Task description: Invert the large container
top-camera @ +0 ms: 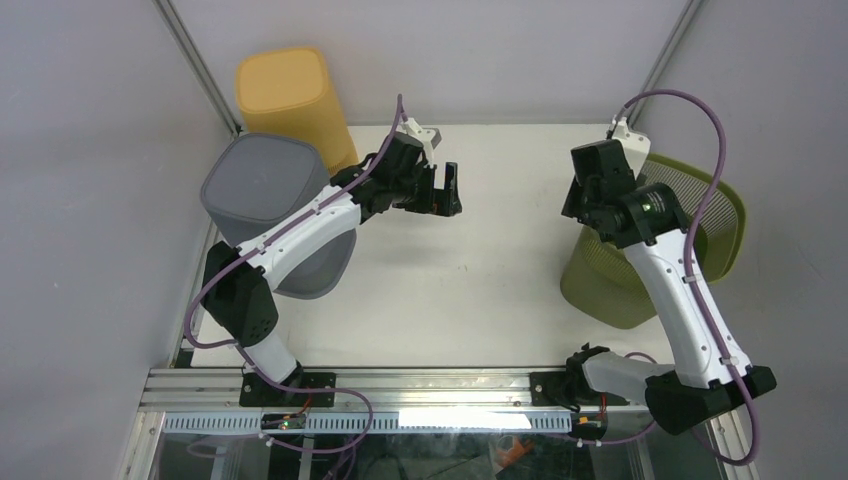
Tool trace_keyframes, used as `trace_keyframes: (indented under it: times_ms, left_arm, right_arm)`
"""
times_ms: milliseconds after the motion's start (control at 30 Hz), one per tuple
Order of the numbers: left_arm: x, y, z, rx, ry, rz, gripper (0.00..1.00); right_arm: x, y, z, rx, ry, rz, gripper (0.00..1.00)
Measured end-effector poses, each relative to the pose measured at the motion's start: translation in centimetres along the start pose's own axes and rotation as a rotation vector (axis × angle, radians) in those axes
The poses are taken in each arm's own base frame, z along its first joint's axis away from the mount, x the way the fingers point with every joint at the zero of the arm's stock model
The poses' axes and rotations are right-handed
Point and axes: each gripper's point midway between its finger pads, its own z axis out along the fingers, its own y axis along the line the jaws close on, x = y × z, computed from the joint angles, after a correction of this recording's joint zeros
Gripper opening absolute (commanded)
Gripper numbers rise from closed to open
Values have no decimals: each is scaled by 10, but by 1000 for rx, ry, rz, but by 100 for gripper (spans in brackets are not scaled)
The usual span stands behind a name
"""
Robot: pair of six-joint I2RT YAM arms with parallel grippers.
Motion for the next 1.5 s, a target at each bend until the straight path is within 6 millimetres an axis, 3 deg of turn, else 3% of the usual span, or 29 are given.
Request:
trace_keyframes:
  times_ms: [167, 300, 433, 533, 667, 833, 933, 1000, 1100, 1200, 1400, 1500]
  left_arm:
    - [1, 2, 0, -8, 1, 2, 99]
    - [0, 4, 0, -21, -4, 2, 99]
    - [-1, 7, 0, -32, -7, 0, 99]
    - [-5, 16, -1, -44, -12, -17, 99]
    - [-25, 46, -15, -69, -47, -78, 99]
    - [-65, 70, -61, -70, -163, -154, 99]
    - [-99, 52, -101, -18, -275, -138, 99]
    - [-118, 37, -126, 23, -344, -120, 99]
    - [-141, 12, -166, 93, -445, -93, 99]
    - [-151, 0, -185, 131, -492, -76, 99]
    - [-145, 3, -172, 130, -456, -89, 99]
    - [-137, 6, -161, 132, -418, -101, 99]
  right_arm:
    - [6, 3, 13, -31, 30, 7, 26]
    - [3, 18, 19, -94, 39, -11, 0]
    - [-8, 40, 20, -186, 48, -16, 0]
    - [-23, 76, 20, -322, 48, 1, 0]
    - [-50, 135, 18, -518, 24, 31, 0]
    - [-80, 201, -10, -817, -39, 101, 0]
    - [-94, 225, -28, -971, -47, 200, 0]
    - [-90, 240, -38, -1073, 0, 261, 0]
    - [-70, 256, -46, -1182, 92, 304, 0]
    - [-49, 256, -32, -1186, 171, 366, 0]
    - [-23, 241, -11, -1181, 220, 497, 0]
    - [-13, 230, -11, -1156, 215, 502, 24]
